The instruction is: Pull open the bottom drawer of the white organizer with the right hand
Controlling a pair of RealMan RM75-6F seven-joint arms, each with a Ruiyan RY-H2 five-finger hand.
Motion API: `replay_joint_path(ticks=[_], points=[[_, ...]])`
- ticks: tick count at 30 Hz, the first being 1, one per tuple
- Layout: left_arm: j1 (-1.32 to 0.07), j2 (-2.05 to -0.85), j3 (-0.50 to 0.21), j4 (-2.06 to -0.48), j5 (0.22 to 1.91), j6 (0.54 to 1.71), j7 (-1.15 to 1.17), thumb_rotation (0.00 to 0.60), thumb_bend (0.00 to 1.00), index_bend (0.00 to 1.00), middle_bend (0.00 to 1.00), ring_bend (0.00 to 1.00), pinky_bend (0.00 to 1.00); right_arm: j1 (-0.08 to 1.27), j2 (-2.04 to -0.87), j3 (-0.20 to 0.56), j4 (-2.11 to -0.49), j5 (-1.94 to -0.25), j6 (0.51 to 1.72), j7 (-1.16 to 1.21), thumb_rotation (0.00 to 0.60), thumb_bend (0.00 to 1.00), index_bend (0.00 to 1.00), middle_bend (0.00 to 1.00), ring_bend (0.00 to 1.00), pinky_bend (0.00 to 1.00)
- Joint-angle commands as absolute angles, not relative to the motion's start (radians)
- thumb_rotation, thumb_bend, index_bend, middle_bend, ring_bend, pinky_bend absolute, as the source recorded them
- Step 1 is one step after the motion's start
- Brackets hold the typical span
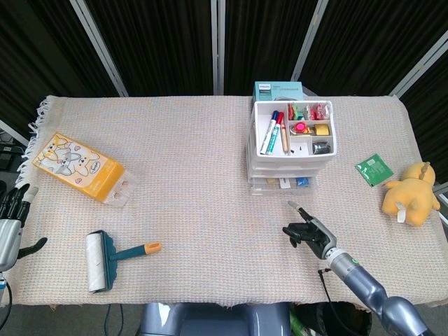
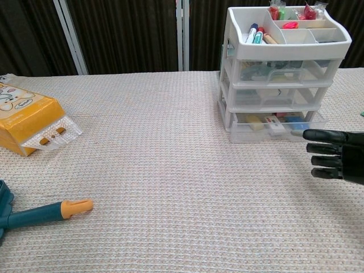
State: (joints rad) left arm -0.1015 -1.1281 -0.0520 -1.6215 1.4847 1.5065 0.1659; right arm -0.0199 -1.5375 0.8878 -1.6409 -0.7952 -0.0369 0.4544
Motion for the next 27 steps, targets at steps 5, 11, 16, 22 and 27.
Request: replay_joint_path(ticks=[5,11,16,22,27], points=[[-0.096,-1.122,-0.048,-1.627,1.494,1.515,0.159,0.600,0.12,0.00,0.00,0.00,0.00,-0.038,-1.529,0.872,-1.685,-1.027,0.131,0.249,0.600,0.16,0.17,0.85,0.85,0.74],[-0.094,-1.122,-0.048,-1.630,1.499,1.518,0.158,0.600,0.12,0.00,0.00,0.00,0.00,0.030,-1.548,0.772,-1.635,-1.237,0.384,0.108,0.600,0.17,0.19,0.86,0.85,0.74],[-0.094,-1.123,-0.048,-1.631,1.498,1.517,0.163,0.600,0.12,0.00,0.00,0.00,0.00,0.102,-1.559,0.702,-1.572,-1.303,0.542,0.019,0.600,0.17,0.19,0.86,0.85,0.74],[-0.094,-1.123,-0.050,-1.633,1.491,1.512,0.162,0.600,0.12,0.00,0.00,0.00,0.00,0.191,-1.587,0.621,-1.490,-1.312,0.683,-0.095,0.600,0.18,0.20,0.86,0.85,0.74],[-0.096,-1.121,-0.049,-1.637,1.496,1.511,0.165,0.600,0.12,0.00,0.00,0.00,0.00,0.246,-1.629,0.572,-1.437,-1.290,0.749,-0.132,0.600,0.18,0.20,0.86,0.85,0.74]])
